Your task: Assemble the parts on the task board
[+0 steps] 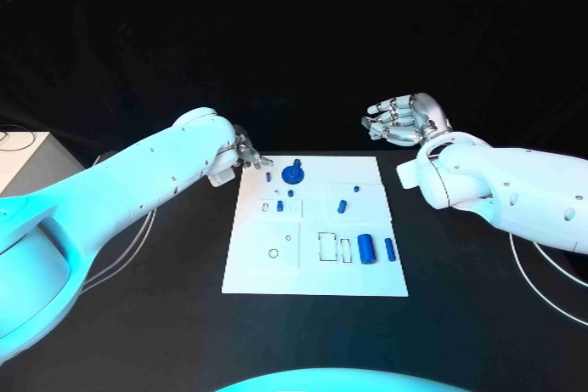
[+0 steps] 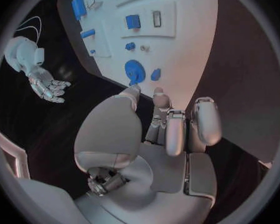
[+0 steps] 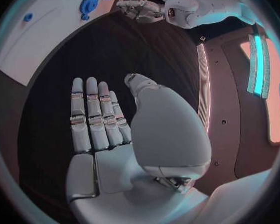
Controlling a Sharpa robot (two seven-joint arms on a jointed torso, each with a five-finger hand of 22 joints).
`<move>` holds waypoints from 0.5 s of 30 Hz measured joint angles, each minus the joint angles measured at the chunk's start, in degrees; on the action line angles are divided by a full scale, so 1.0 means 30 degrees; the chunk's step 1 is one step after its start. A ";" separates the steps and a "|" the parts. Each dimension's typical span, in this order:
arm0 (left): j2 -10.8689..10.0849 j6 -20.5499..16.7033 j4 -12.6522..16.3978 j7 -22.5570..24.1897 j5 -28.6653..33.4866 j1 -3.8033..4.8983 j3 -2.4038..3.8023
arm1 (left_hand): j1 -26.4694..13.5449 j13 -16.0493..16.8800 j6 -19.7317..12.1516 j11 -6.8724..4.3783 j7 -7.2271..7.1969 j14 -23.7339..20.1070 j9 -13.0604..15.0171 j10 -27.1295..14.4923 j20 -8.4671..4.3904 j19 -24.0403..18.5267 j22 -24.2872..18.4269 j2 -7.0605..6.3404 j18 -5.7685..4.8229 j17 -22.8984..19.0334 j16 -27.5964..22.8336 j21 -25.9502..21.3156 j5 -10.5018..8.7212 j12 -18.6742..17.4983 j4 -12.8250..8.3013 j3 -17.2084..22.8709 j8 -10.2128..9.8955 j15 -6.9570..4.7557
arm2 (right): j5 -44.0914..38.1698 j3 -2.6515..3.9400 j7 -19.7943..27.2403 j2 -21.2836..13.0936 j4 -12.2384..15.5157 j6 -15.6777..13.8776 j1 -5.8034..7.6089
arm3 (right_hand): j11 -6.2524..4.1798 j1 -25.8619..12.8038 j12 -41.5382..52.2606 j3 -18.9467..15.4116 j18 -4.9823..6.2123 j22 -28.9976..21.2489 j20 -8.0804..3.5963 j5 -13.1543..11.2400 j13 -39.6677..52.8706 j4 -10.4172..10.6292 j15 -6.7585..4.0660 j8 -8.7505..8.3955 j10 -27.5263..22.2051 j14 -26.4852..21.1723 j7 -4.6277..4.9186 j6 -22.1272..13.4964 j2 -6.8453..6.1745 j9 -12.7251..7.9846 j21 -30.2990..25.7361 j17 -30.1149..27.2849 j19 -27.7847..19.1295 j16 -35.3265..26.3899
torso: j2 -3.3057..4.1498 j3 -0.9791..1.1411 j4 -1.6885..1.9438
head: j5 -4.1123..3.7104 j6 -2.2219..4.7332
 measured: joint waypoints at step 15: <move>0.0311 0.0044 -0.0540 0.0007 0.0020 -0.0005 -0.0037 | 0.0000 0.0038 0.0001 0.0000 -0.0001 -0.0001 0.0001 0.0001 0.0000 0.0001 0.0064 0.0000 -0.0001 -0.0001 0.0000 0.0000 -0.0001 0.0000 -0.0001 0.0105 0.0000 0.0000 | -0.0050 0.0010 -0.0002 0.0035 0.0189 -0.0051 0.0320 | 0.0001 0.0000 -0.0075 -0.0001 0.0001 -0.0022 0.0000 0.0073 -0.0014 0.0000 0.0000 0.0000 0.0002 0.0000 0.0057 -0.0063 0.0000 -0.0017 0.0000 -0.0016 0.0001 -0.0077 | 0.0412 -0.0007 -0.0141 | 0.0225 0.0287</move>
